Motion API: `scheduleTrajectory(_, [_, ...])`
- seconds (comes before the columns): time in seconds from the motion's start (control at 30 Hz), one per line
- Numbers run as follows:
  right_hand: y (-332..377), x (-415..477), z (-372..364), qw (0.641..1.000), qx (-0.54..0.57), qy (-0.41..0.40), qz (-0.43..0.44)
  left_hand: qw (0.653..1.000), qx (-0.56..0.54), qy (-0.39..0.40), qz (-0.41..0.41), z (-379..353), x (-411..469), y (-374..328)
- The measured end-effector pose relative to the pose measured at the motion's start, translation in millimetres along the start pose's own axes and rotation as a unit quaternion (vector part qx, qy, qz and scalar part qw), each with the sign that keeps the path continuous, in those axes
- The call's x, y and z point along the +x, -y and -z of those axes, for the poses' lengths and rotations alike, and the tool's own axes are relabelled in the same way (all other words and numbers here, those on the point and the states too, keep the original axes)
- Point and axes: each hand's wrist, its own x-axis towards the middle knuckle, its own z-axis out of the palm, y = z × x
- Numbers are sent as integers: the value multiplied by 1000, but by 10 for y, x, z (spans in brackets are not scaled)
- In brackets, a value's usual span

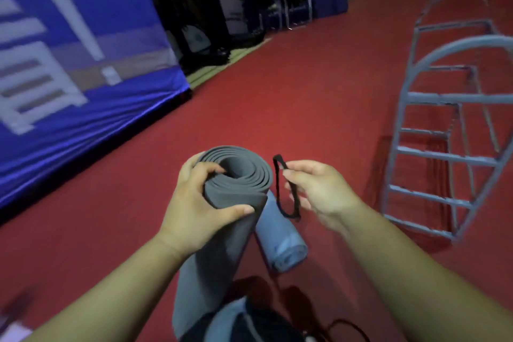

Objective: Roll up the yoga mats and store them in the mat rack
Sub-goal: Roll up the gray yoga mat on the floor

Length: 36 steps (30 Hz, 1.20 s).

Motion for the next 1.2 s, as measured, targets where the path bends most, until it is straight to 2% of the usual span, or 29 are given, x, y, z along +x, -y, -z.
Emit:
scheduleTrajectory(0.23, [298, 47, -1950, 988, -76, 108, 85, 978, 6, -173, 116, 1102, -662, 491])
scheduleTrajectory(0.37, [190, -59, -2754, 985, -63, 145, 67, 969, -11, -193, 153, 1427, -944, 729])
scheduleTrajectory(0.47, [66, -148, -3037, 984, -55, 126, 112, 971, -53, -191, 137, 1584, -992, 862])
scheduleTrajectory(0.53, [-2, -168, -3050, 980, -56, 125, 142, 971, -71, -174, 148, 1728, -1007, 943])
scheduleTrajectory(0.67, [-6, -147, -2925, 969, -70, 194, 137, 971, -133, -102, 169, 2127, -1046, 1102])
scheduleTrajectory(0.77, [47, -180, -2901, 958, -59, 259, 107, 964, -209, 19, 163, 2313, -1052, 1151])
scheduleTrajectory(0.83, [86, -189, -2899, 947, -89, 282, 121, 950, -246, 104, 160, 2372, -1073, 1148])
scheduleTrajectory(0.9, [123, -187, -2883, 940, -105, 300, 120, 938, -275, 145, 157, 2423, -1083, 1153])
scheduleTrajectory(1.07, [147, -224, -2878, 921, -123, 351, 116, 937, -285, 130, 156, 2382, -1059, 1154])
scheduleTrajectory(1.2, [137, -195, -2853, 930, -117, 323, 129, 961, -216, 56, 161, 2403, -1013, 1149])
